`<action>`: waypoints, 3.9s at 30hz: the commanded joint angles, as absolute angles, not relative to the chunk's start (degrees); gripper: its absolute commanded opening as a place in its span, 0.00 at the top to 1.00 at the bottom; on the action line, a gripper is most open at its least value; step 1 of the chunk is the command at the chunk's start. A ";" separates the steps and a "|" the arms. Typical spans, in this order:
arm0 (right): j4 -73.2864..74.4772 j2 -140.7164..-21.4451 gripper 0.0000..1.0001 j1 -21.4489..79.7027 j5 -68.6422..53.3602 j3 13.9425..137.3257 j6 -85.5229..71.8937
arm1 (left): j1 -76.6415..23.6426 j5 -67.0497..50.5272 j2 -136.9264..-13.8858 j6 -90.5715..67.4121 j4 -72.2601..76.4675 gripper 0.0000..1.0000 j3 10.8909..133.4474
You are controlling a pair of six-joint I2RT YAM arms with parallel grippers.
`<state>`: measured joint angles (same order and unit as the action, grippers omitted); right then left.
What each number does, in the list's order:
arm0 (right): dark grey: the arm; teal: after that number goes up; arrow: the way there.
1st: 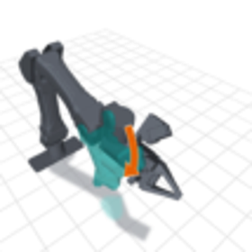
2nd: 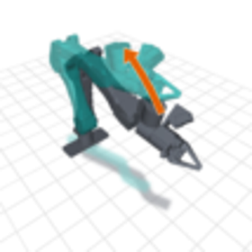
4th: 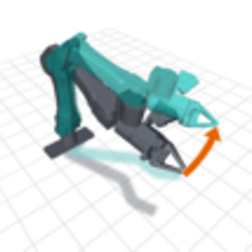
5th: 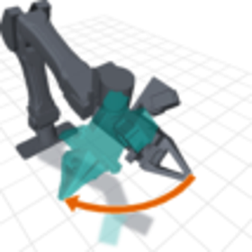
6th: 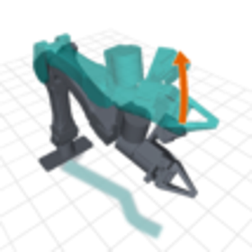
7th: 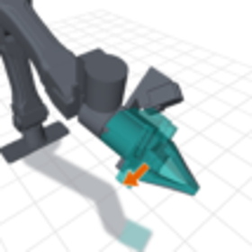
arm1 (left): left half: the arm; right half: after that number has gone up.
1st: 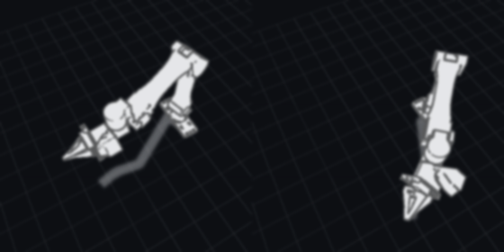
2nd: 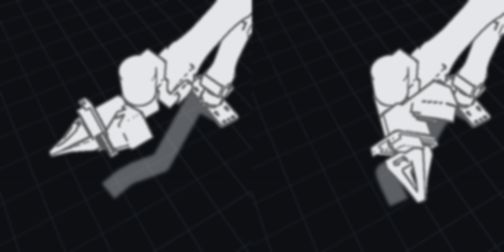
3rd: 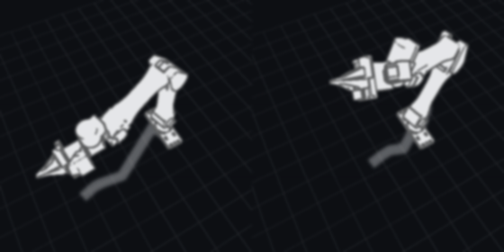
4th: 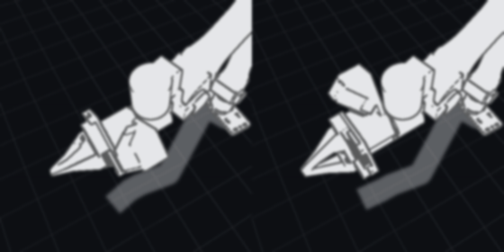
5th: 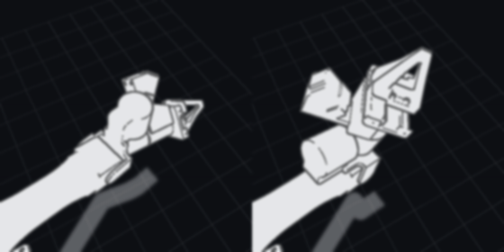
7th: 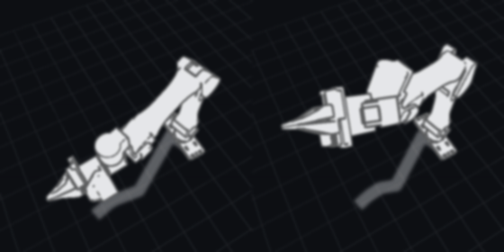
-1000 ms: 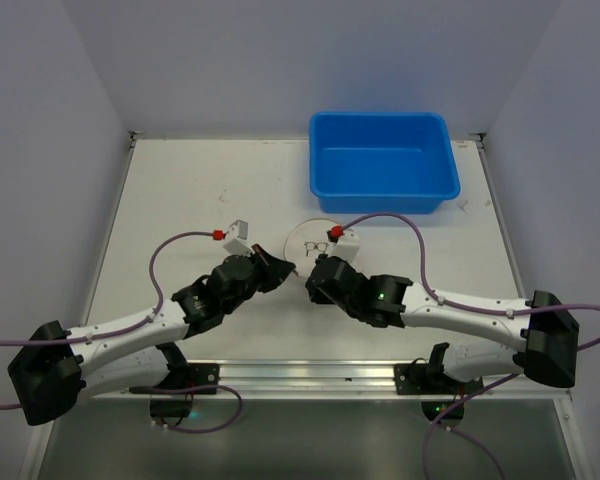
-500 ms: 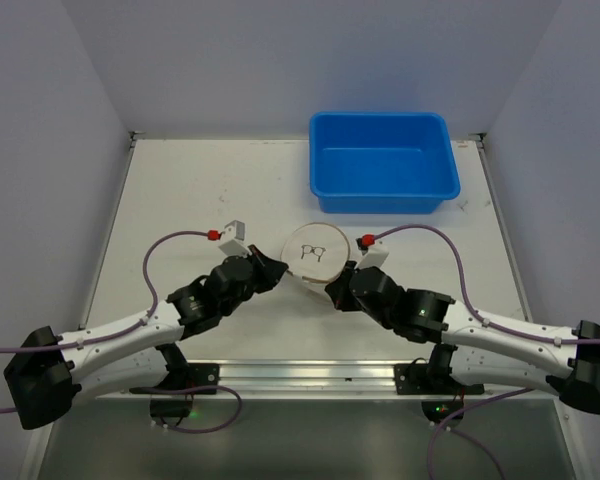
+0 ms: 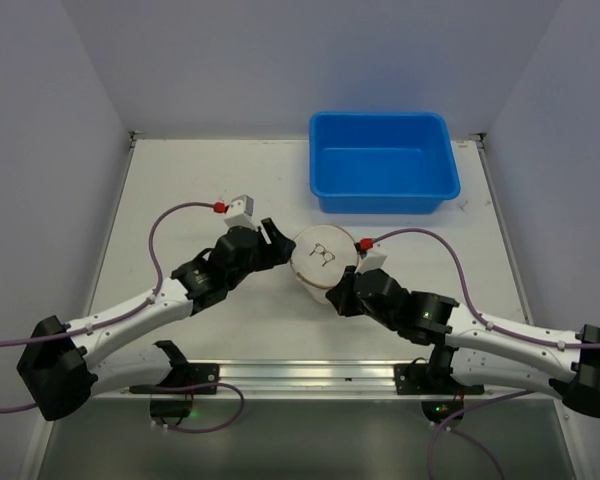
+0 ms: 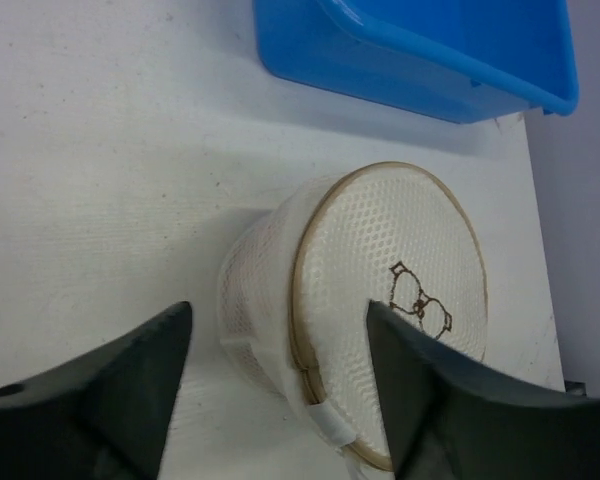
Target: Unzip the laundry bag and remove the bra
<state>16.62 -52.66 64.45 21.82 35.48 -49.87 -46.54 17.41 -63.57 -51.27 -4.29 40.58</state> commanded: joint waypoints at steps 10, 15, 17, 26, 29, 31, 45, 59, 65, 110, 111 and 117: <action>14.34 -57.39 1.00 64.42 20.66 42.01 -50.62 | -52.72 12.31 -55.98 -61.17 -9.50 0.02 35.86; 13.62 -58.97 1.00 64.42 19.34 42.01 -50.62 | -54.32 10.11 -63.01 -63.01 -1.50 0.21 34.89; 13.10 -58.89 1.00 64.51 18.99 41.75 -50.62 | -54.32 10.28 -64.85 -63.02 0.69 0.34 35.33; 14.41 -54.32 1.00 64.42 20.39 36.39 -51.50 | -53.18 16.44 -62.14 -59.69 -4.04 1.00 37.97; 15.11 -52.12 1.00 64.42 20.48 35.25 -51.59 | -49.67 12.93 -61.35 -56.79 -4.57 1.00 38.23; 15.90 -51.42 1.00 64.51 20.48 34.98 -51.77 | -46.43 11.26 -61.35 -55.55 -4.66 1.00 38.14; 16.00 -49.83 1.00 64.86 17.06 34.45 -50.45 | -36.13 1.86 -72.51 -41.41 -9.31 0.91 53.33; 12.57 -62.22 1.00 64.78 15.38 47.81 -49.48 | -35.42 -1.67 -60.05 -47.80 -10.37 0.09 45.89; 9.58 -65.21 1.00 64.60 13.36 49.48 -48.95 | -36.65 -1.93 -50.36 -52.02 -11.25 0.22 37.10; 7.65 -62.03 1.00 64.16 7.12 44.29 -46.14 | -36.74 -4.66 -65.76 -44.81 -10.64 0.13 48.63; 7.47 -62.75 1.00 64.16 7.03 45.86 -46.40 | -36.65 -4.22 -64.35 -45.61 -10.46 0.09 47.65; 6.24 -67.05 1.00 64.16 7.74 49.30 -46.76 | -38.23 -0.88 -54.15 -51.23 -11.69 0.07 40.26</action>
